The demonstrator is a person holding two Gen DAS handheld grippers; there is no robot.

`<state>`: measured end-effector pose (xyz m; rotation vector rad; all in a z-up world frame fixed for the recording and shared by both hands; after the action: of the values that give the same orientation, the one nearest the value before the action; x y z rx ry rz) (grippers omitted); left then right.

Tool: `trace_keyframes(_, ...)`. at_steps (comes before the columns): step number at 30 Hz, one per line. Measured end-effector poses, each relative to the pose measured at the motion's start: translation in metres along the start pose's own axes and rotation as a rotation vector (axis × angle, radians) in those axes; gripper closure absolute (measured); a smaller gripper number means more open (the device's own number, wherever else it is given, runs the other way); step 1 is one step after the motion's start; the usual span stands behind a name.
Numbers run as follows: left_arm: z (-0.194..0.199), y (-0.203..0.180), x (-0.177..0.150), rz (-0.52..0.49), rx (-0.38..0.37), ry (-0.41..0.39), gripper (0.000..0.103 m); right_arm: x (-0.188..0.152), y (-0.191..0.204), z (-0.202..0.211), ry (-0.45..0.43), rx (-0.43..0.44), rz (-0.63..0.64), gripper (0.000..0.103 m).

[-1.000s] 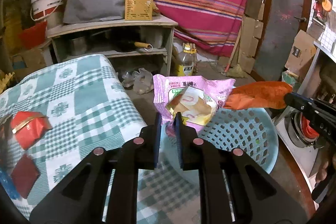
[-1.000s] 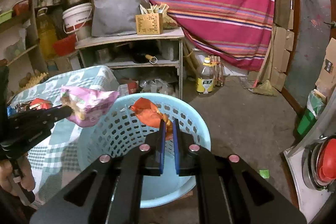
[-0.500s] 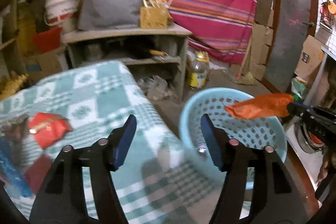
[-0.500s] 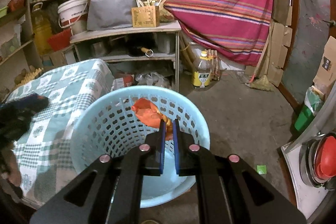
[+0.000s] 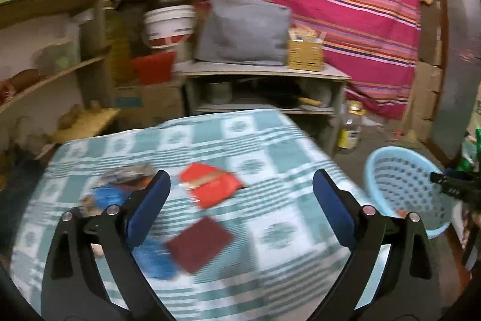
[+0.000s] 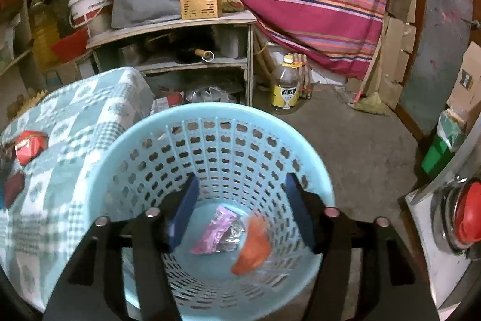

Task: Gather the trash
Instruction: 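Open the left tool over the basket while the right tool releases the chip bag, then return to the table and grasp the beige cloth bag with the left tool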

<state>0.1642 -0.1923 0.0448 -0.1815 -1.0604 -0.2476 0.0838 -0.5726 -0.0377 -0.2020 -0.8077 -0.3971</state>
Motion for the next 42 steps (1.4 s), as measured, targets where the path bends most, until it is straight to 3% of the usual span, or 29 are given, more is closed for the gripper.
trace_keyframes(5,0.009,0.059,-0.007,0.018,0.096,-0.004,0.008,0.011,0.032,0.01,-0.048,0.008,0.007,0.024)
trace_keyframes(14,0.019,0.128,-0.025,0.066,0.149,0.003,0.008,0.025,0.13,0.043,-0.144,0.084,0.115,0.017)
trace_keyframes(22,0.01,0.17,-0.044,0.117,0.188,0.023,0.006,0.016,0.203,0.05,-0.149,0.169,0.171,0.015)
trace_keyframes(30,-0.003,0.193,-0.066,0.182,0.17,0.066,0.006,-0.002,0.25,0.04,-0.107,0.187,0.236,0.014)
trace_keyframes(40,-0.022,0.18,-0.066,0.184,0.102,0.097,0.006,-0.013,0.269,0.028,-0.072,0.205,0.257,0.014)
trace_keyframes(42,-0.034,0.179,-0.068,0.202,0.08,0.129,0.011,-0.015,0.272,0.026,-0.068,0.209,0.262,0.014)
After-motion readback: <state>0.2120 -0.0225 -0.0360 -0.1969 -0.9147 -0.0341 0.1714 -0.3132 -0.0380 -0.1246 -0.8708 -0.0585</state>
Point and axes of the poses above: each gripper's, at about its wrist camera, not at the fingertips, and z roughly against the way its jaws point, y to its left, x to its top, the point moved 6 cm from there along -z, roughly the way its jaws point, and after that the axes turned 4 degrees about z, right-handed, at the moved point
